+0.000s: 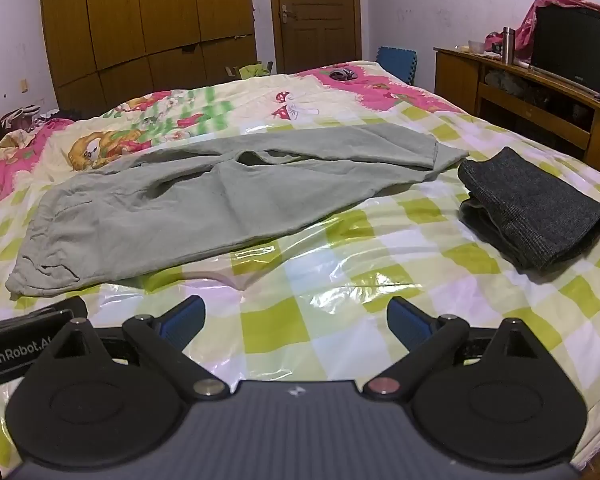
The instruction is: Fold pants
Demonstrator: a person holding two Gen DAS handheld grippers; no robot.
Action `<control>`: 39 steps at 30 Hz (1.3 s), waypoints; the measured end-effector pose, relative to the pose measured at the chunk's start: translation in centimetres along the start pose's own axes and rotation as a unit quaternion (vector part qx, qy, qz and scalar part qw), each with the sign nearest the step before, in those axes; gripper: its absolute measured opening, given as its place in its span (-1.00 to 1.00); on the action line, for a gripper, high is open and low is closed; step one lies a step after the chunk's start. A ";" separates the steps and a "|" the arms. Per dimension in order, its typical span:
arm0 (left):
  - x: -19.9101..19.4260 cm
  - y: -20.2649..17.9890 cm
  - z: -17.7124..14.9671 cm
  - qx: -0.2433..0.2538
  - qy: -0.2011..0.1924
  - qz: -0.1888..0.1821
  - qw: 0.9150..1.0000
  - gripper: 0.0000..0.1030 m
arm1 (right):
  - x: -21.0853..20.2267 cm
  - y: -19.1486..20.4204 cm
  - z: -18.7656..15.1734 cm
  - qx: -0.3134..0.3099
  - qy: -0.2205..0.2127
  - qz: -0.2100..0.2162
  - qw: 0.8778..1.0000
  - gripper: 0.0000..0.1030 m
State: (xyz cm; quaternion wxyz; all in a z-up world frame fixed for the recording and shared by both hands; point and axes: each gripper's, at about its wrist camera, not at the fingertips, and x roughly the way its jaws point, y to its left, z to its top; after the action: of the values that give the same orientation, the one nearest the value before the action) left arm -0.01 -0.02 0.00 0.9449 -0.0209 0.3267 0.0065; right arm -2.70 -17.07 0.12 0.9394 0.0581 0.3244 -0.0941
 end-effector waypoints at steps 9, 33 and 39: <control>-0.2 0.5 -0.1 -0.007 0.002 -0.002 1.000 1.00 | -0.2 0.0 0.0 0.000 0.003 0.001 1.000 0.89; -0.3 0.2 -0.1 -0.008 0.005 0.004 1.000 1.00 | -0.4 0.1 0.0 -0.003 -0.007 -0.003 1.000 0.89; -0.3 0.2 -0.1 -0.008 0.005 0.004 1.000 1.00 | -0.6 0.1 0.0 -0.004 -0.008 -0.004 1.000 0.89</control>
State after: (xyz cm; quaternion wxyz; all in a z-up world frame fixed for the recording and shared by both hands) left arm -0.34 0.15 0.13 0.9431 -0.0271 0.3313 0.0125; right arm -3.10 -16.92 0.49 0.9417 0.0525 0.3179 -0.0970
